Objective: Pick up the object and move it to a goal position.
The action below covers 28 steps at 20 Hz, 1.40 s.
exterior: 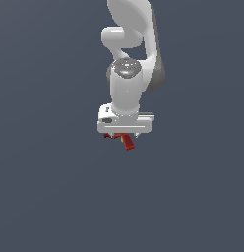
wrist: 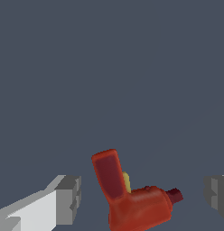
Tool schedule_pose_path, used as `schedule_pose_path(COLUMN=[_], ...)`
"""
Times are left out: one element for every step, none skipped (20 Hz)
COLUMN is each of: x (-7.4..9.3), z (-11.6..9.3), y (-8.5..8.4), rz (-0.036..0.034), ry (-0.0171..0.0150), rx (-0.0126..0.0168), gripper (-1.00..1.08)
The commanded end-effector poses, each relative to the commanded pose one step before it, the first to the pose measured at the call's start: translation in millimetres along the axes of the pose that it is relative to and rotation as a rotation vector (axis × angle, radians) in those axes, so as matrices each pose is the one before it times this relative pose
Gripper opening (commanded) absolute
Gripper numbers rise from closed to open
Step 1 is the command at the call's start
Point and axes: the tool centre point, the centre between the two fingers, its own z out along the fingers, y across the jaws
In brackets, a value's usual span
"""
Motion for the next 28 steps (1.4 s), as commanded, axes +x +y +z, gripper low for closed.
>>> schedule_pose_path(x=[0.00, -0.04, -0.11, -0.14, -0.07, 0.08, 0.17, 0.11, -0.22, -0.57, -1.00, -1.44, -1.86, -2.25, -2.64, -3.07, -3.51, -3.96, -4.43, -4.90, -5.38, -5.86, -6.35, -6.82, -7.29, -7.54, -7.11, -6.62], z=[0.00, -0.12, -0.33, -0.58, -0.78, -0.67, -0.47, -0.12, 0.32, 0.64, 0.97, 1.40, 1.83, 2.22, 2.58, 2.96, 3.37, 3.78, 4.18, 4.59, 4.99, 5.39, 5.78, 6.16, 6.54, 6.72, 6.32, 5.87], y=[0.01, 0.53, 1.65, 2.68, 3.13, 2.26, 1.17, 0.03, -0.40, -0.33, -0.19, -0.26, -0.40, -0.50, -0.54, -0.54, -0.54, -0.51, -0.45, -0.35, -0.20, -0.01, 0.23, 0.54, 0.91, 1.30, 1.59, 1.79], rz=[0.00000, 0.00203, 0.00602, 0.00964, 0.01091, 0.00728, 0.00315, -0.00042, -0.00046, 0.00182, 0.00428, 0.00616, 0.00762, 0.00905, 0.01063, 0.01244, 0.01420, 0.01601, 0.01790, 0.01983, 0.02181, 0.02382, 0.02586, 0.02795, 0.03008, 0.03141, 0.02996, 0.02823], ry=[0.00000, -0.00027, -0.00079, -0.00123, -0.00130, -0.00075, -0.00018, 0.00018, -0.00014, -0.00087, -0.00153, -0.00221, -0.00283, -0.00341, -0.00400, -0.00467, -0.00535, -0.00605, -0.00677, -0.00751, -0.00827, -0.00903, -0.00979, -0.01055, -0.01130, -0.01172, -0.01109, -0.01035], rx=[0.00000, 0.00029, 0.00089, 0.00140, 0.00153, 0.00093, 0.00028, -0.00017, 0.00010, 0.00083, 0.00150, 0.00213, 0.00267, 0.00315, 0.00362, 0.00410, 0.00455, 0.00495, 0.00531, 0.00562, 0.00586, 0.00602, 0.00609, 0.00608, 0.00597, 0.00561, 0.00477, 0.00399], gripper=[1.08, 1.08, 1.08, 1.08, 1.08, 1.08, 1.08, 1.08, 1.08, 1.08, 1.08, 1.08, 1.08, 1.08, 1.08, 1.08, 1.08, 1.08, 1.08, 1.08, 1.08, 1.08, 1.08, 1.08, 1.08, 1.08, 1.08, 1.08])
